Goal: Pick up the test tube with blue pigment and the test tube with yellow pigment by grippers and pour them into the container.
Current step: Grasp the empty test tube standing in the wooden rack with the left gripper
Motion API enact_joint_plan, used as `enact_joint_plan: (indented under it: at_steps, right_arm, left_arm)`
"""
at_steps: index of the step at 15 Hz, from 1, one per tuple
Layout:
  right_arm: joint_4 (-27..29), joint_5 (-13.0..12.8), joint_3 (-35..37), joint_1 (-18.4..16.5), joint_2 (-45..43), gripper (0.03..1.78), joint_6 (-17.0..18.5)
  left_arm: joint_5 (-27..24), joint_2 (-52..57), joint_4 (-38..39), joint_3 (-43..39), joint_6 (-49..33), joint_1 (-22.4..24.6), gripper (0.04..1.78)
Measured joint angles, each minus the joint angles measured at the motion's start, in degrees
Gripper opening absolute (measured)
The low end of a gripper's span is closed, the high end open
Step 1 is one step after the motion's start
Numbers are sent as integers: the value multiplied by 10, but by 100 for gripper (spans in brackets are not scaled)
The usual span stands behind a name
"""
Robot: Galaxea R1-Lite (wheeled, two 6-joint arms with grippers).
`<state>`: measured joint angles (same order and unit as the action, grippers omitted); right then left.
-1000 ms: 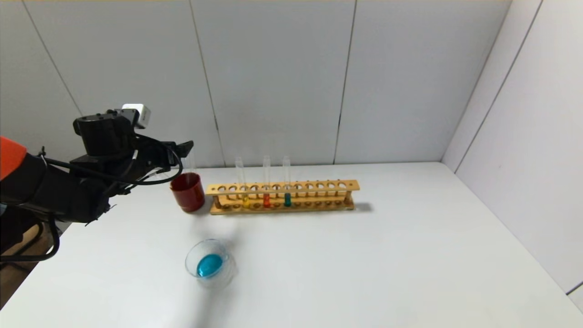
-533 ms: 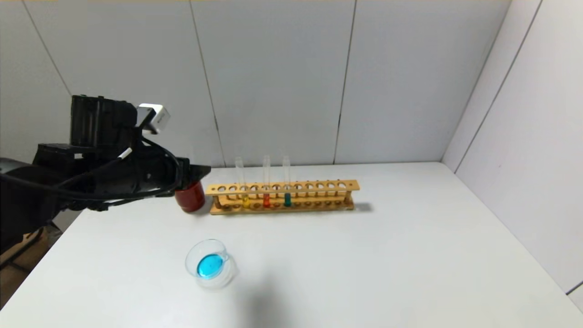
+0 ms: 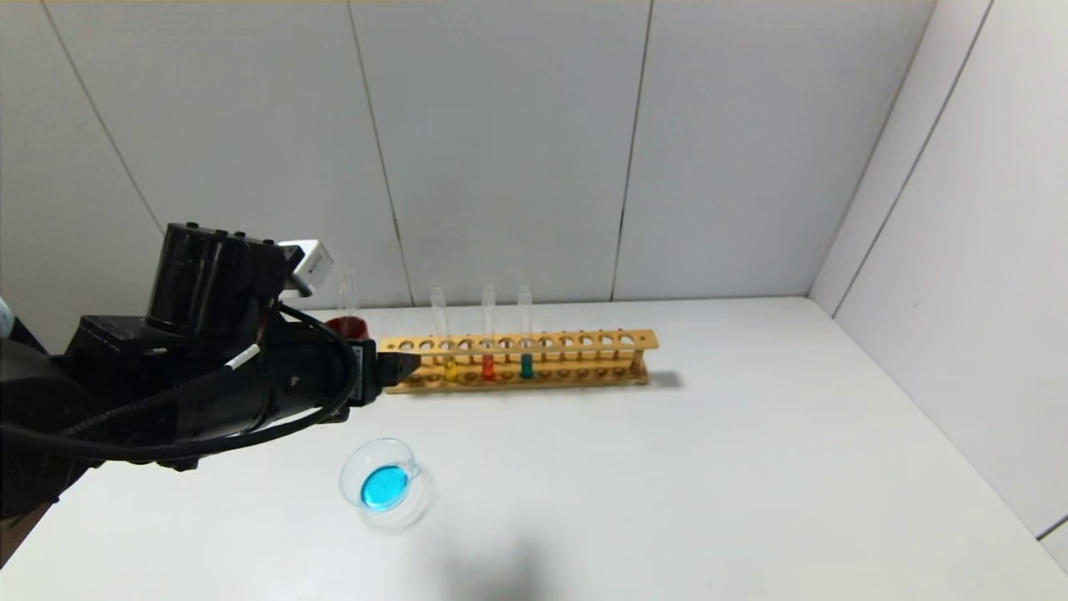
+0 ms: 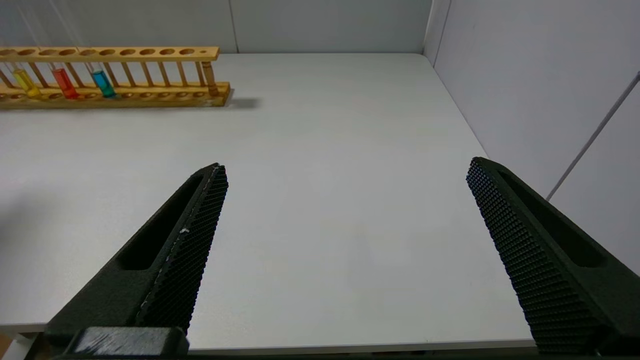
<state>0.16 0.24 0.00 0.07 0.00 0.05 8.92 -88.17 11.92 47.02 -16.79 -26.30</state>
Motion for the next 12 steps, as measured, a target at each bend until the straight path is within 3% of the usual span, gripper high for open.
enact_joint_plan:
  at_steps: [6, 12]
  right_arm:
    - [0, 0, 0, 0, 0, 175, 0]
    - [0, 0, 0, 0, 0, 175, 0]
  left_arm:
    - [1, -87, 128, 5, -9, -2, 175]
    - [1, -203, 146, 103, 17, 26, 175]
